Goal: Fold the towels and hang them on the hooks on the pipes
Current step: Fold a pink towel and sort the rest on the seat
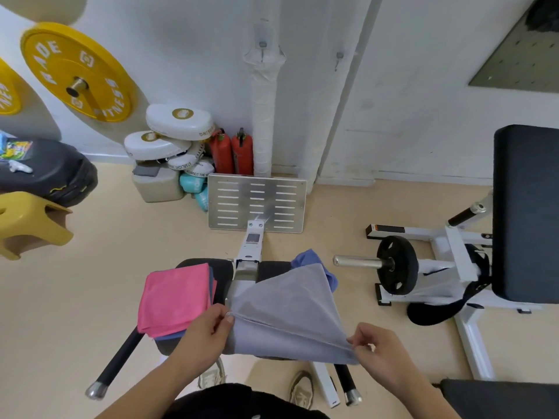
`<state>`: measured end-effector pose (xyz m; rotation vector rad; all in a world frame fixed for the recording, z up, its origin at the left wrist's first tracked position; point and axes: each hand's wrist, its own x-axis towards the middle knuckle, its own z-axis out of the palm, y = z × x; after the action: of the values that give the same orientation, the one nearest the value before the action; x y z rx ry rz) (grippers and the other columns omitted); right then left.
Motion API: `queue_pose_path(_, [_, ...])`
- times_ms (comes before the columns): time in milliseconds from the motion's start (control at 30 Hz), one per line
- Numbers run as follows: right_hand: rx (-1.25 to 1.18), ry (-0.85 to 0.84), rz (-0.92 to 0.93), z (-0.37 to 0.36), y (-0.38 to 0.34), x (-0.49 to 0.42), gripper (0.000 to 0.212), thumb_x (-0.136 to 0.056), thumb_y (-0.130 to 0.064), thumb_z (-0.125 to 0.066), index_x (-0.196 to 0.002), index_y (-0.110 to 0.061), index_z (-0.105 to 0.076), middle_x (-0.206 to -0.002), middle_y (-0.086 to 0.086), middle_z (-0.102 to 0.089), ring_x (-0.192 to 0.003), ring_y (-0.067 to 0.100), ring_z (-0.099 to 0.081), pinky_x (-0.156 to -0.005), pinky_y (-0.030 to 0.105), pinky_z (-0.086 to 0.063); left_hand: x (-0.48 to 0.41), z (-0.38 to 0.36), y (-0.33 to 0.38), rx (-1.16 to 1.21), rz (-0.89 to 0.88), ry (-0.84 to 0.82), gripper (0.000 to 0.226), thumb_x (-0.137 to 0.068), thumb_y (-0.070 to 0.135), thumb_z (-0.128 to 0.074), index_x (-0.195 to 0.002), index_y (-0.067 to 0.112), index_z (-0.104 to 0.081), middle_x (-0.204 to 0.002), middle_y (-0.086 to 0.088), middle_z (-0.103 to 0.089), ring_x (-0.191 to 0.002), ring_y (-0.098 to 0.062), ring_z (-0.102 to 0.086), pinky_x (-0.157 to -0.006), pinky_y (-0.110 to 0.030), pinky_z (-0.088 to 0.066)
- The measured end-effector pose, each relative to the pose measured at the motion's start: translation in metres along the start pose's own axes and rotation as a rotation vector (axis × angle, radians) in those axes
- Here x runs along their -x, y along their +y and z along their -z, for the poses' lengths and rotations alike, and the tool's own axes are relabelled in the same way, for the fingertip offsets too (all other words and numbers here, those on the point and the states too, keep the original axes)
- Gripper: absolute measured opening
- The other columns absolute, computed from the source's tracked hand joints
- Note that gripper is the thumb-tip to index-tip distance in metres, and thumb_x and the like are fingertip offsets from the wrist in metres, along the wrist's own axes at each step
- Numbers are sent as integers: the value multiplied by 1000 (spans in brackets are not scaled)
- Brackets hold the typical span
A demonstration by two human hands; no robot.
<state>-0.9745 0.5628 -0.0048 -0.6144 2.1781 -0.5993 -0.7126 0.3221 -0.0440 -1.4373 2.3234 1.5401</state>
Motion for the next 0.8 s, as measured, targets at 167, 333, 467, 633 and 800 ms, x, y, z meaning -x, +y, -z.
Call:
queue_pose_path(167, [38,-7,78,1,-6,-27,19,-101,-13,-47,-93,-28,-54,-74,0,-65,-61,5,-55,-59,24,-42,-20,-15,-1,-15,64,32,21,-106,25,-47,-89,18,-55,-79,-2,-62,-71,-13,-55,-65,-28,-43])
queue_pose_path(333, [31,48,76,2,-16,-79,19,-107,-28,-41,-100,-41,-52,-73,2,-69,-64,12,-64,-62,36,-49,-57,-21,4,-87,163,134,21,-108,28,-41,-99,17,-56,-84,-5,-66,-74,-18,-63,-66,-34,-51])
queue_pose_path(467, [43,76,76,-2,-35,-133,16,-106,-33,-43,-102,-43,-54,-71,3,-70,-66,20,-66,-64,41,-53,-93,-28,6,-204,256,233,22,-107,29,-40,-96,14,-52,-78,-9,-62,-66,-25,-60,-61,-39,-48])
queue_pose_path(633, [71,57,51,-21,-45,-190,14,-106,-31,-44,-107,-38,-56,-72,-4,-68,-69,13,-66,-64,35,-54,-123,-41,16,-296,336,169,27,-98,17,-51,-125,11,-49,-113,-9,-63,-98,-29,-65,-78,-35,-49])
queue_pose_path(800, [17,26,-96,-39,-28,-202,22,-102,-36,-54,-119,-22,-56,-71,-1,-64,-70,16,-64,-60,30,-44,-128,-66,3,-480,332,-90,34,-98,25,-53,-130,14,-50,-132,-7,-56,-114,-23,-62,-97,-32,-51])
